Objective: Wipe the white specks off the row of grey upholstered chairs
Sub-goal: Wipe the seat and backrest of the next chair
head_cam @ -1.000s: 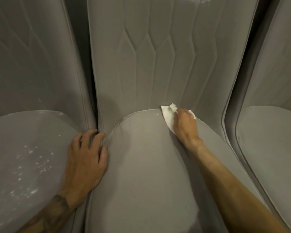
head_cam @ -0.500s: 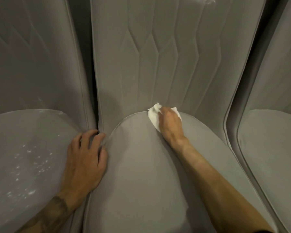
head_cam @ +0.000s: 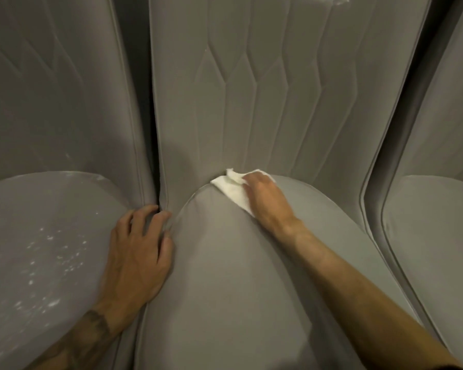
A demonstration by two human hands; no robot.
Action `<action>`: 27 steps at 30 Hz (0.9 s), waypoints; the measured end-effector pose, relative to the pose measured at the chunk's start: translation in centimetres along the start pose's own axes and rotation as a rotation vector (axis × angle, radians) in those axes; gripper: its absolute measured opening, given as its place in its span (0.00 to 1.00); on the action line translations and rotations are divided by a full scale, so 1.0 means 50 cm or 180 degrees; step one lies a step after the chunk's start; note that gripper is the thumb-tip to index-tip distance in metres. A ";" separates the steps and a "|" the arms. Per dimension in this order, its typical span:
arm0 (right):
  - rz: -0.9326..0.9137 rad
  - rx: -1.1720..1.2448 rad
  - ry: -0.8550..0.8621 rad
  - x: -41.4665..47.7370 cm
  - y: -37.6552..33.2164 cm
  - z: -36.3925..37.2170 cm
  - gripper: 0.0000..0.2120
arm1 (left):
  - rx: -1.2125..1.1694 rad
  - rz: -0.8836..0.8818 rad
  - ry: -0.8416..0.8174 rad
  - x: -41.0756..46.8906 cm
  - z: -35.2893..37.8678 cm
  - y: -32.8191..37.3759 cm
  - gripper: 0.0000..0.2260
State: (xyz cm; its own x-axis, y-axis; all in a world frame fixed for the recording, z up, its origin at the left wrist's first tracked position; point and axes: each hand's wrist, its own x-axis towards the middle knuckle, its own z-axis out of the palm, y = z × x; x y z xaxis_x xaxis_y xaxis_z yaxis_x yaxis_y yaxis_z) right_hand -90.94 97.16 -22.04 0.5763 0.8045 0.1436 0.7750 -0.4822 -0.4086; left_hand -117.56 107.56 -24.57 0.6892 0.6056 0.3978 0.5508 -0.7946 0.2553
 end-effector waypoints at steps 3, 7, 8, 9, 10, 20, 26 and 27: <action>0.0611 -0.0056 0.0336 -0.005 0.044 -0.005 0.12 | 0.0009 -0.0036 0.0031 -0.008 -0.001 -0.009 0.19; 0.0201 -0.0176 0.0423 0.013 -0.081 0.049 0.14 | -0.0012 -0.0071 0.0056 -0.008 0.006 -0.005 0.18; -0.0053 -0.0086 0.0356 0.016 -0.101 0.056 0.13 | -0.0014 -0.0067 0.0044 -0.006 0.009 -0.005 0.18; -0.0181 0.0001 0.0210 0.019 -0.103 0.056 0.12 | -0.0023 -0.0068 0.0035 -0.003 0.012 -0.004 0.18; -0.0188 0.0051 0.0119 0.018 -0.089 0.046 0.11 | -0.0022 -0.0068 0.0035 -0.001 0.012 -0.003 0.19; -0.0525 -0.0037 0.0030 -0.020 -0.155 0.073 0.11 | -0.0013 -0.0114 -0.0027 -0.002 0.004 0.000 0.19; -0.0280 -0.0128 0.0036 -0.001 -0.116 0.017 0.19 | -0.0010 -0.0134 -0.0028 -0.001 -0.001 0.003 0.19; -0.0251 -0.0251 0.0004 -0.005 -0.140 0.029 0.13 | -0.0005 -0.0129 -0.0034 -0.001 0.000 0.004 0.19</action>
State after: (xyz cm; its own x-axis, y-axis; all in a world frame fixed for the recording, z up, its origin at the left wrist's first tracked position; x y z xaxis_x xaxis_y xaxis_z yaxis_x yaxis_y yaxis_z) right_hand -96.91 100.84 -20.54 0.5128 0.8407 0.1736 0.8360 -0.4431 -0.3238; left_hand -117.51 107.37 -24.55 0.6714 0.6376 0.3778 0.5776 -0.7696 0.2723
